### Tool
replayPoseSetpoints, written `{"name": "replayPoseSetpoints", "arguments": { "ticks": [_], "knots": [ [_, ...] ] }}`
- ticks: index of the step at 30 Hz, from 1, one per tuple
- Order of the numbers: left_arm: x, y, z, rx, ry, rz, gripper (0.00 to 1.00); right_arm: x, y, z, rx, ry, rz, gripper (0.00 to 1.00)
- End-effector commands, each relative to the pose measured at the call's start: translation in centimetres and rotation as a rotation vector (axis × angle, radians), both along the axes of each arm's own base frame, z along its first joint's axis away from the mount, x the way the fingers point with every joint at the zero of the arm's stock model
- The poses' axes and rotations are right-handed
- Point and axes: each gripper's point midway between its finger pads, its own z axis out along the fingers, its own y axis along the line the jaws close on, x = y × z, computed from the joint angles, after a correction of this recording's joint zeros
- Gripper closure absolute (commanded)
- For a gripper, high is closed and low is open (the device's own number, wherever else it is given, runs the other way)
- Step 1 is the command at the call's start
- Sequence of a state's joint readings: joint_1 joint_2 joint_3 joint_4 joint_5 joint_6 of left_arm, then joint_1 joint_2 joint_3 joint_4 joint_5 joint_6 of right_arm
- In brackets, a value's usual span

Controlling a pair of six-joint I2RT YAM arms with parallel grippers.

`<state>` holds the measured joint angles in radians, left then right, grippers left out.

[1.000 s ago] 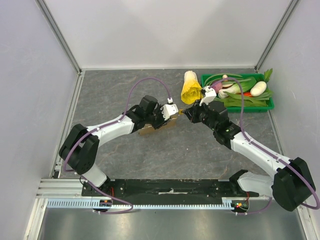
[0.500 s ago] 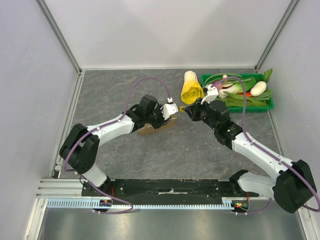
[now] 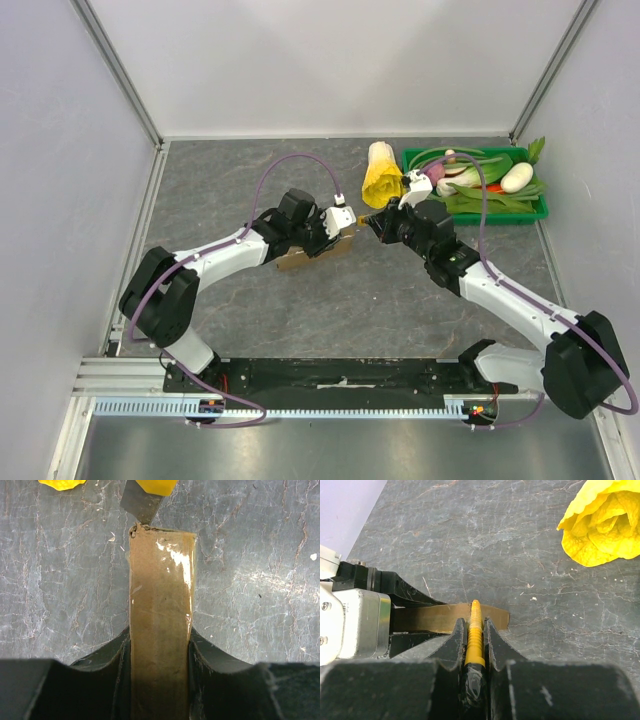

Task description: Unpack the express box

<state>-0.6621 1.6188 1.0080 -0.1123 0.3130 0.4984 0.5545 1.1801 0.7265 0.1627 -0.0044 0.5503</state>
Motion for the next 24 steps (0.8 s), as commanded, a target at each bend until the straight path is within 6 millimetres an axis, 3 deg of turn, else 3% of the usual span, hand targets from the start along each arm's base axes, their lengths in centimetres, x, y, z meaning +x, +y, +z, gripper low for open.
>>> {"name": "replayPoseSetpoints", "arguments": {
  "ticks": [1, 13, 24],
  "knots": [
    [-3.4, 1.2, -4.5, 0.07, 0.209, 0.005, 0.68, 0.2, 1.0, 1.6, 0.047, -0.035, 0.03, 1.0],
    [-3.3, 1.3, -4.6, 0.075, 0.216, 0.018, 0.68, -0.3, 0.1, 4.0, 0.063, -0.085, 0.004, 1.0],
    [-3.4, 1.3, -4.7, 0.074, 0.225, 0.015, 0.68, 0.0, 0.2, 2.1, 0.042, -0.047, 0.001, 1.0]
  ]
}}
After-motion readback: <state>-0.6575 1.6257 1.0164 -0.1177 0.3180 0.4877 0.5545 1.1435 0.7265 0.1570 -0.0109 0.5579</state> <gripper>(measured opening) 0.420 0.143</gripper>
